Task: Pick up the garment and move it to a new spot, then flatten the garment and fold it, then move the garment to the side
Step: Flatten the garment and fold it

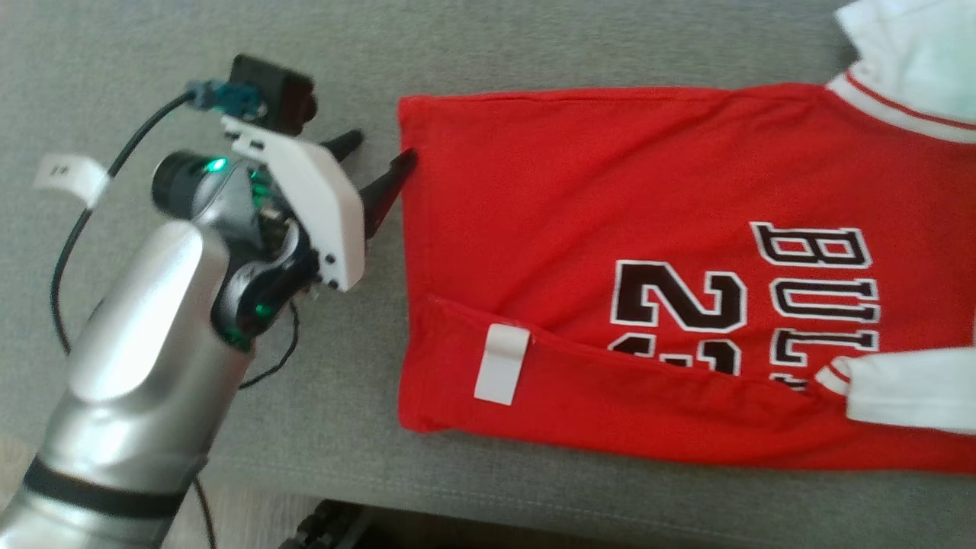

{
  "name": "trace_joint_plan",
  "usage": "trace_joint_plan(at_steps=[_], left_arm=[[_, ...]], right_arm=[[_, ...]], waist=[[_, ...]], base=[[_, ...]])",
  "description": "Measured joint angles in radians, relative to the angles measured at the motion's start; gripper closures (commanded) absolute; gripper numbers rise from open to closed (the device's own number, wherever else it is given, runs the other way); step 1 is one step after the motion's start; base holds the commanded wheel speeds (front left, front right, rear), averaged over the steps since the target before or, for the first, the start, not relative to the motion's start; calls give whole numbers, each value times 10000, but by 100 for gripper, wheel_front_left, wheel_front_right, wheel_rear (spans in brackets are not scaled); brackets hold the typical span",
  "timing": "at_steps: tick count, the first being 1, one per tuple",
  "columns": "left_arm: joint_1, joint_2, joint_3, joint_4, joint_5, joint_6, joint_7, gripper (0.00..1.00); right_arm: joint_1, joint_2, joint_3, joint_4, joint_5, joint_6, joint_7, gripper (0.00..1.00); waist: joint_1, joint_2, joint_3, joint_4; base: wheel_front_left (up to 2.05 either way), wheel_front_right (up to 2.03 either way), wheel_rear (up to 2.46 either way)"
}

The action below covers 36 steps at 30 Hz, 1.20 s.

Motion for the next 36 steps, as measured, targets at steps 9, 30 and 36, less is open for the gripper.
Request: trace_joint_plan(at_steps=[9,30,36], left_arm=[[-953,-401,-222,782,2,-341,-56,0],[-918,-121,-337,966,-347,-658,-416,100],[254,495,318,-548,-729,-286,-915,100]], right_arm=[[-641,13,453,1116,19,0,-63,0],[-850,-33,1519,966,2328,0,-1741,100],[-104,-702,1668,-583,3388,0,-1958,100]], waist=[[-1,0,283,58],[-2,0,-308,-792],[-2,0,-594,-1212]], base=[[0,0,0],[0,0,0],[0,0,0]])
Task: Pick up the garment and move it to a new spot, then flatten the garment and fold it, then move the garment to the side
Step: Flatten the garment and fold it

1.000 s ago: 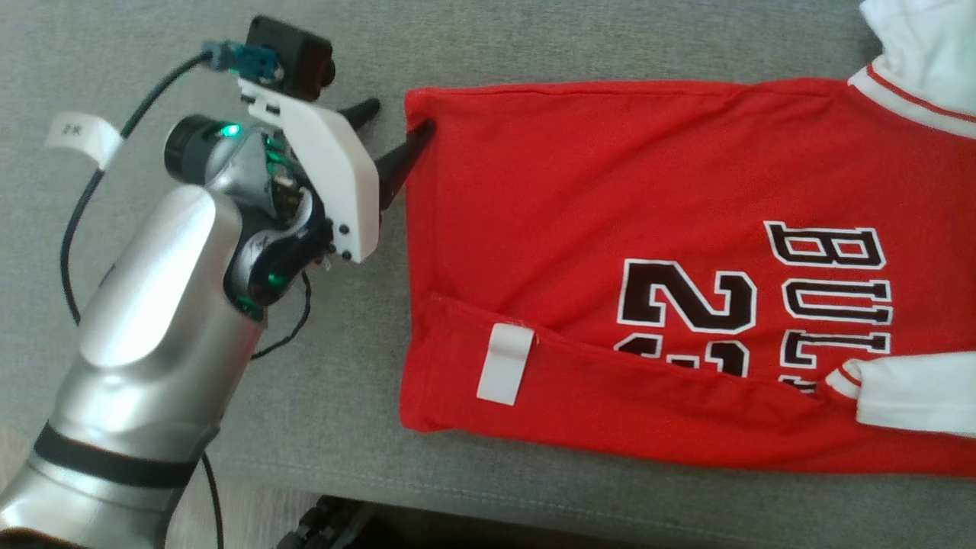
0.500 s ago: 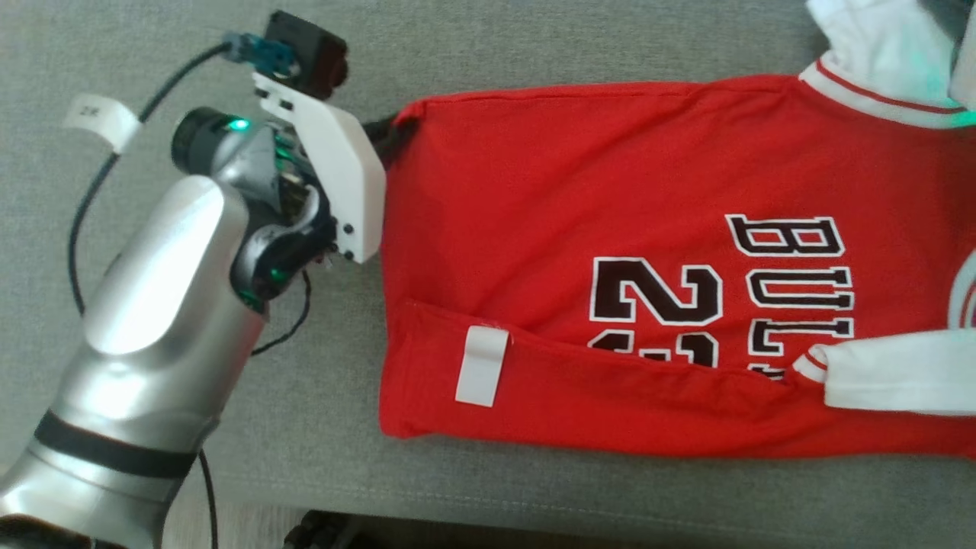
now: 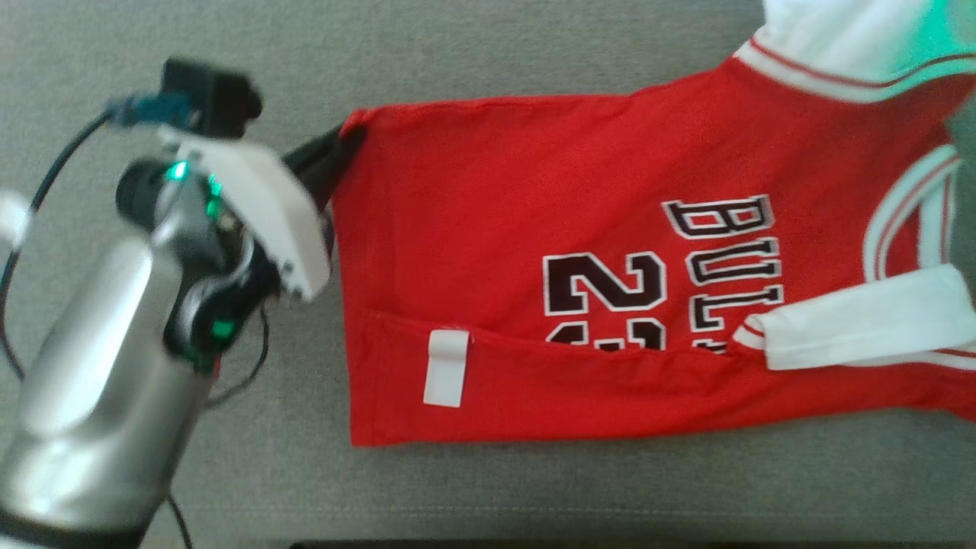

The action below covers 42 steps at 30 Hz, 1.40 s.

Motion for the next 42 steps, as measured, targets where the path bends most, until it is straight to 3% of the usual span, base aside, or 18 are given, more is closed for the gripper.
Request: trace_joint_plan(at_steps=[5,11,24,25,26,27,29,30,31,32,33,37,40,42], left_arm=[[2085,623,533,-1684,-433,497,-192,100],[3633,986,869,-3129,-683,1051,-341,100],[5278,1308,1103,-3870,-779,1273,-826,100],[5362,1333,1103,-3881,-779,1273,-865,100],[5438,1363,1103,-3881,-775,1273,-907,100],[5519,1373,1108,-3877,-763,1279,-988,83],[5680,1384,1104,-3862,-763,1275,-1104,82],[5790,1383,1108,-3850,-765,1287,-1185,77],[5907,1383,1112,-3814,-765,1333,-1246,62],[5907,1383,1112,-3814,-765,1333,-1246,13],[6032,1386,1108,-3756,-748,1371,-1254,0],[6575,1521,1112,-3528,-222,1745,-1540,0],[6631,1233,1419,-3522,311,2259,-2679,0],[6505,997,1448,-3526,750,2343,-3519,0]], right_arm=[[2498,-535,10,-1546,667,0,-190,100],[4495,-568,-456,-2932,922,0,-295,100],[6805,-174,-972,-3567,917,0,-362,100],[6926,-132,-982,-3567,915,0,-343,95],[7035,-98,-1024,-3557,907,0,-255,62],[7149,-27,-1120,-3519,913,0,-100,0],[7506,-31,-1129,-3509,920,0,445,0],[7698,-29,-1141,-3511,920,0,644,0],[7856,-25,-1177,-3513,918,0,759,0],[7856,-25,-1177,-3513,918,0,759,0],[7973,-19,-1241,-3534,917,0,849,0],[8047,251,-1990,-3674,719,0,884,0],[7886,729,-2665,-3572,267,0,825,0],[7528,1145,-3108,-3317,-132,0,794,0]], waist=[[0,0,-505,-347],[-1,0,-1048,-680],[0,0,-1220,-933],[0,0,-1216,-945],[0,0,-1214,-960],[0,0,-1219,-975],[0,0,-1246,-996],[0,0,-1265,-1005],[0,0,-1292,-1015],[0,0,-1292,-1015],[-1,0,-1327,-1021],[0,0,-1459,-1020],[0,1,-1503,-968],[0,0,-1509,-916]], base=[[0,0,0],[0,0,0],[0,0,0],[0,0,0],[0,0,0],[0,0,0],[0,0,0],[0,0,0],[0,0,0],[0,0,0],[0,0,0],[0,0,0],[0,0,0],[0,0,0]])
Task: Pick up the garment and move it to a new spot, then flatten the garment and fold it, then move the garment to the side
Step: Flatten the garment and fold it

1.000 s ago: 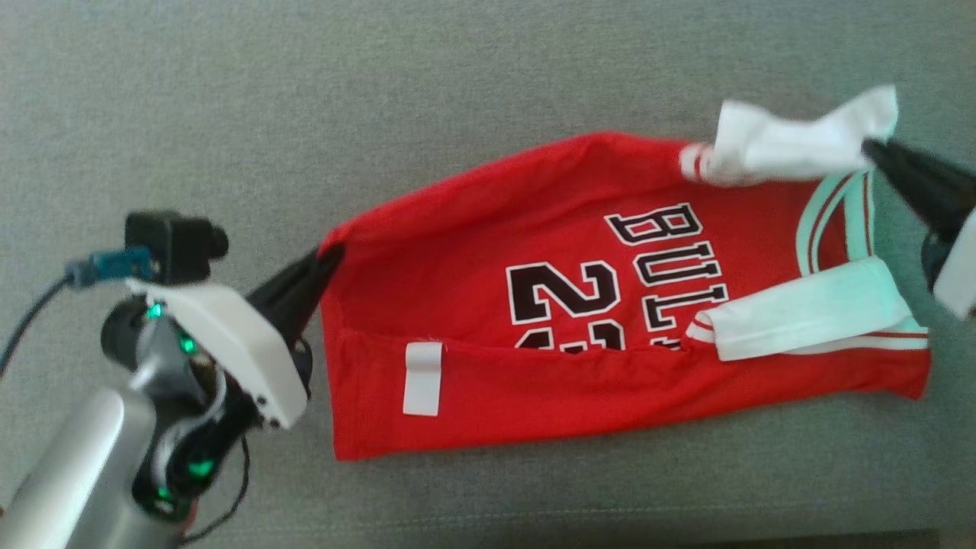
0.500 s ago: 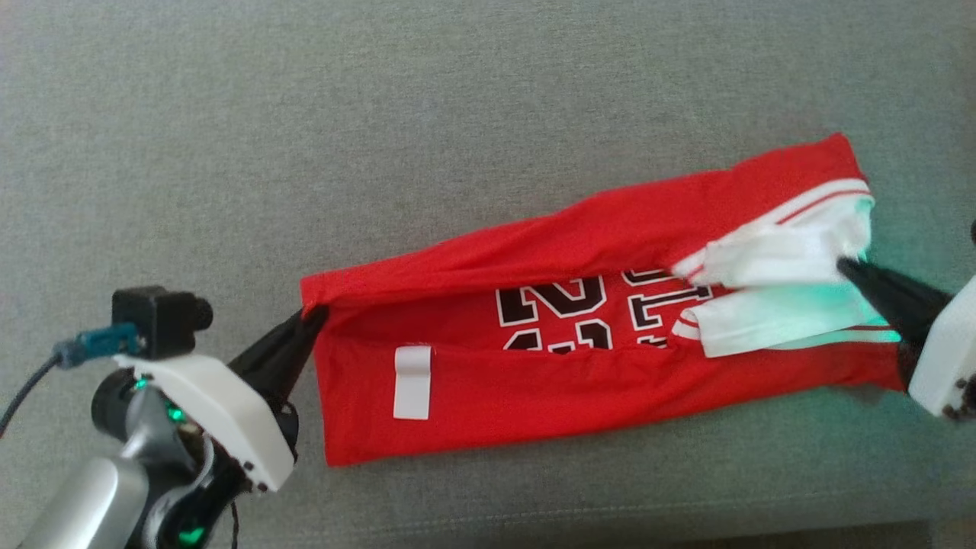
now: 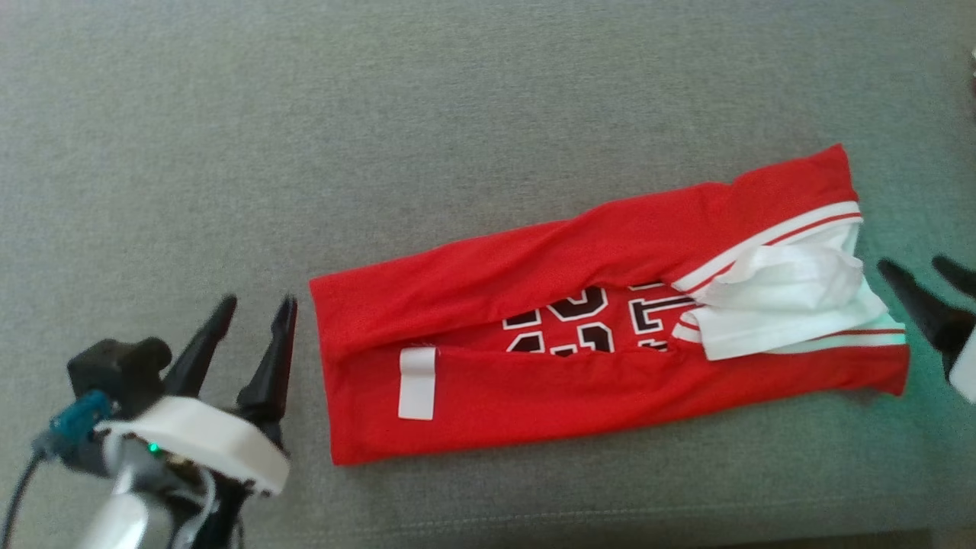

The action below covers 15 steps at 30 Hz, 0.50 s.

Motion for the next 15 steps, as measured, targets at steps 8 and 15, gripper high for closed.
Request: trace_joint_plan(at_steps=[8,15], left_arm=[[-476,-1164,-616,999,1218,67,-2529,0],[-619,-1837,-1290,2036,1693,-98,-3296,0]], right_arm=[[-1287,1597,-359,1271,-1415,0,690,0],[-1412,1839,-422,2211,-2395,0,991,0]], waist=[[0,0,55,328],[0,0,23,617]], base=[[0,0,0],[0,0,0]])
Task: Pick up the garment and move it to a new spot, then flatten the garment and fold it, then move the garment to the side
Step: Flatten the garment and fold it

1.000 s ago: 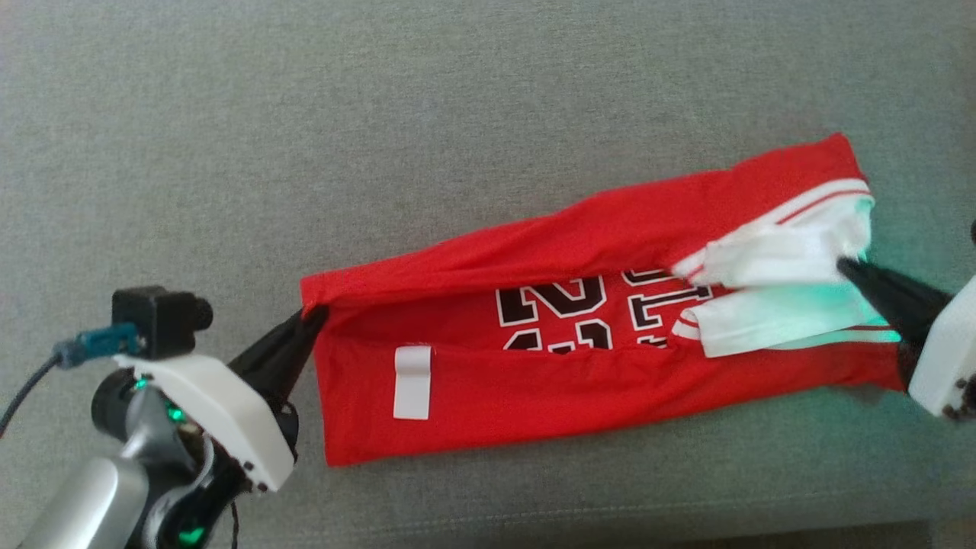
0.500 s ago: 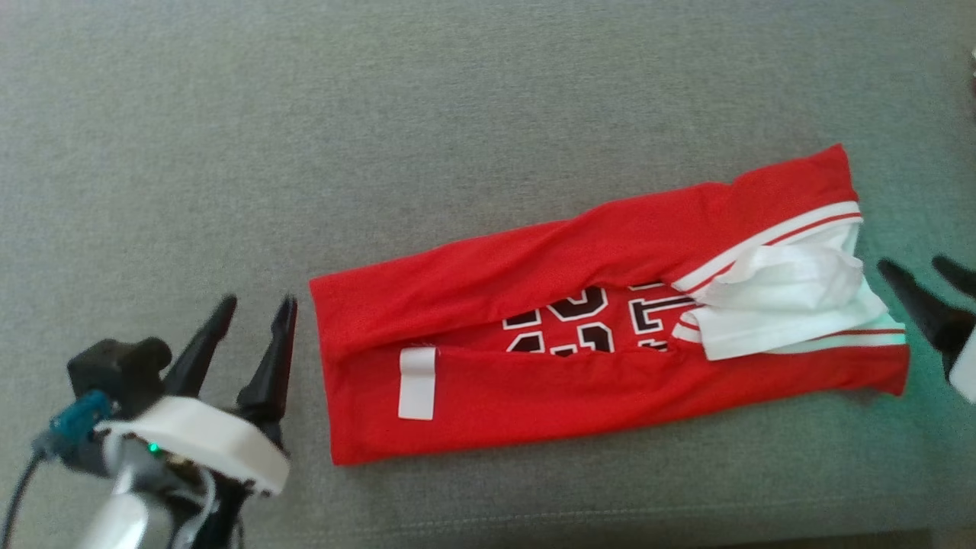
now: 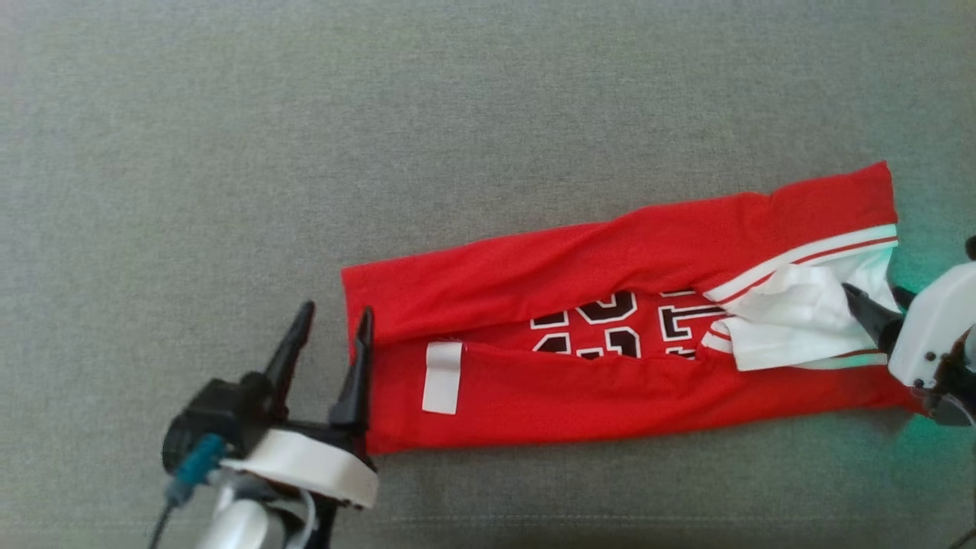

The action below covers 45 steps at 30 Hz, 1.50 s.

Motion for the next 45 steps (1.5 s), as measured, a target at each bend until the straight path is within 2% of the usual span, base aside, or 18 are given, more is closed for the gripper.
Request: trace_joint_plan(at_steps=[6,12,13,14,15,21,24,28,32,35,36,41,42,45], left_arm=[[56,-383,-278,190,727,-15,-217,0],[108,-995,-67,102,1398,-280,-217,0],[151,-1085,31,98,1476,-334,-217,0],[215,-1135,82,105,1536,-401,-217,0],[292,-1185,146,117,1592,-458,-217,0],[475,-1459,694,247,1931,-809,-217,0],[512,-1551,947,385,2084,-986,-217,0],[838,-1714,1223,612,2117,-1189,-217,0],[1010,-1795,1411,928,2226,-1419,-217,0],[1083,-1839,1643,1170,2305,-1528,-217,0],[1089,-1852,1689,1292,2382,-1630,-217,0],[1090,-1988,1910,1499,2533,-1812,-217,0],[1090,-1988,1910,1499,2533,-1812,-217,0],[1076,-2017,1941,1607,2541,-1850,-217,0]], right_arm=[[-16,-94,109,100,-88,0,410,0],[102,-136,2,111,-88,0,729,0],[103,-88,-61,117,-88,0,729,20],[103,-40,-86,115,-88,0,717,80],[103,2,-94,119,-82,0,669,100],[81,349,-378,512,136,2,-228,100],[33,318,-1005,901,132,2,-481,100],[-128,-134,-2107,1375,81,2,-709,100],[-201,-640,-2431,1260,146,2,-826,100],[-185,-654,-2077,658,533,0,-786,100],[-169,-594,-1632,-23,853,0,-543,100],[158,-10,-58,-1728,1158,2,81,100],[158,-10,-58,-1728,1158,2,81,100],[580,462,1087,-2084,1187,2,328,100]], waist=[[0,0,-80,173],[0,0,-106,320],[0,0,-107,338],[0,0,-105,355],[0,0,-105,363],[0,0,-308,355],[0,0,-541,345],[0,0,-898,348],[0,0,-1327,392],[0,0,-1662,449],[0,0,-1867,492],[0,0,-2147,658],[0,0,-2147,658],[0,0,-2148,763]], base=[[0,0,0],[0,0,0],[0,0,0],[0,0,0],[0,0,0],[0,0,0],[0,0,0],[0,0,0],[0,0,0],[0,0,0],[0,0,0],[0,0,0],[0,0,0],[0,0,0]])
